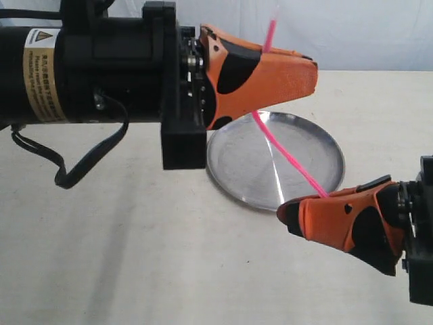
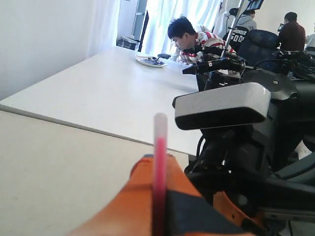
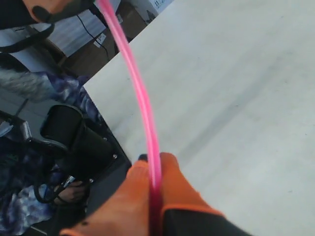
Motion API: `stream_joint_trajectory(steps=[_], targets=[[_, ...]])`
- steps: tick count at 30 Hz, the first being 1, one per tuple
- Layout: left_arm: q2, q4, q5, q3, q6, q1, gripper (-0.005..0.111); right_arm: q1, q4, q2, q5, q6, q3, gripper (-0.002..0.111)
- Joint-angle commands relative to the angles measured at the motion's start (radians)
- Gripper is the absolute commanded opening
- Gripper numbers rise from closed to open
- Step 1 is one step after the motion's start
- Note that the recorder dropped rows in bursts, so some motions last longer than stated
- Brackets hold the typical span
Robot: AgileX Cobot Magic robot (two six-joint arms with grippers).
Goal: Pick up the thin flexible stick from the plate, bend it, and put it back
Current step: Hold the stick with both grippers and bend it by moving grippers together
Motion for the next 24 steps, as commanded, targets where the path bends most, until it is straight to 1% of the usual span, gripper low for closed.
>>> stream_joint_trajectory(steps=[1, 8, 17, 24], targets=[[-0.005, -0.052, -0.044, -0.011, 0.017, -0.004, 0.0, -0.003, -0.023, 0.003, 0.022, 0.003, 0.001, -0.001], [-0.005, -0.052, -0.112, -0.011, 0.017, -0.004, 0.0, -0.003, -0.059, 0.003, 0.069, 0.005, 0.001, -0.001], [-0.005, -0.069, -0.115, -0.011, 0.017, -0.004, 0.001, -0.003, -0.078, 0.003, 0.091, 0.005, 0.001, -0.001], [-0.005, -0.086, -0.107, -0.011, 0.017, -0.004, 0.016, -0.003, -0.076, 0.003, 0.106, 0.005, 0.001, -0.001]])
